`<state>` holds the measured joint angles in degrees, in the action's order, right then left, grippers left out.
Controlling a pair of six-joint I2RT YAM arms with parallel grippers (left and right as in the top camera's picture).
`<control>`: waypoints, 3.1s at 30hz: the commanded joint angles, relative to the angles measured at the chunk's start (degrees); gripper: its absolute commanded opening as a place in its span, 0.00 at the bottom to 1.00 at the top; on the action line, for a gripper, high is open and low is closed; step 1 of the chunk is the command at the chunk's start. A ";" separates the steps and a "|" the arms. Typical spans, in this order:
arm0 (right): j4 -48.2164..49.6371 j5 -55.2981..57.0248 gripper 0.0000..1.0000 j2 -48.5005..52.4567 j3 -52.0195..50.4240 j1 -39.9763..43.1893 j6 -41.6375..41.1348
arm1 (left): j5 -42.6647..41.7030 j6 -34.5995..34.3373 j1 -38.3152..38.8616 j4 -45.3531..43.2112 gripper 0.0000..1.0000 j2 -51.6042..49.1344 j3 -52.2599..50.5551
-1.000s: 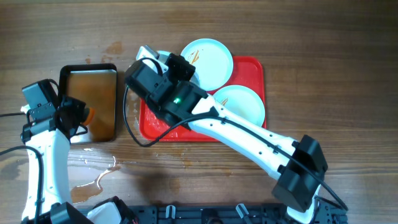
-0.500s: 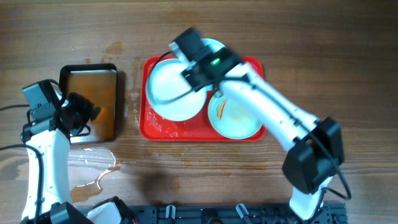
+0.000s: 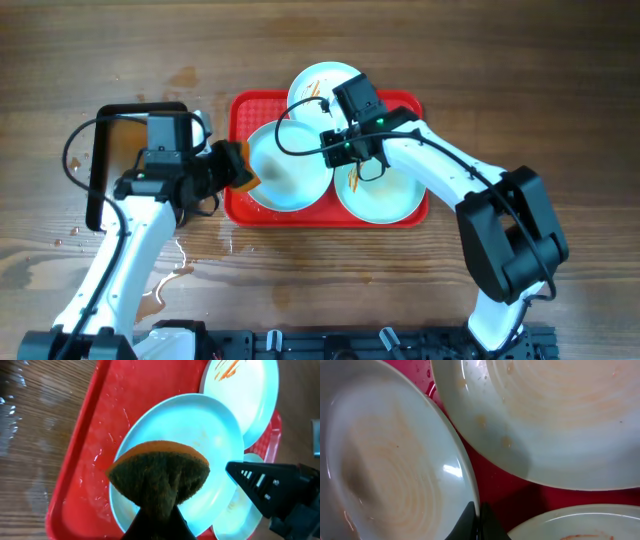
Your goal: Clean dirty plates on tray and stack at the side
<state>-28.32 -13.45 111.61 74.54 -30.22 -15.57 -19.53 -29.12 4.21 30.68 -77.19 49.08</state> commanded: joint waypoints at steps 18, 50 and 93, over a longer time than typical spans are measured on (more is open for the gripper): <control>-0.96 5.49 0.04 3.06 -1.14 -2.36 -4.15 | 34.62 -1.14 6.34 -10.10 0.04 -21.35 0.26; -1.70 6.27 0.04 3.04 -0.07 -2.78 0.63 | 48.02 -1.55 9.79 -4.15 0.04 -9.84 1.90; -13.09 13.00 0.51 8.83 18.69 -4.20 5.22 | 15.67 -1.11 -24.59 6.25 0.04 -0.90 1.77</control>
<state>-43.72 -3.88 120.14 93.08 -34.39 -16.75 -3.14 -30.33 -20.01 37.12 -77.87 50.00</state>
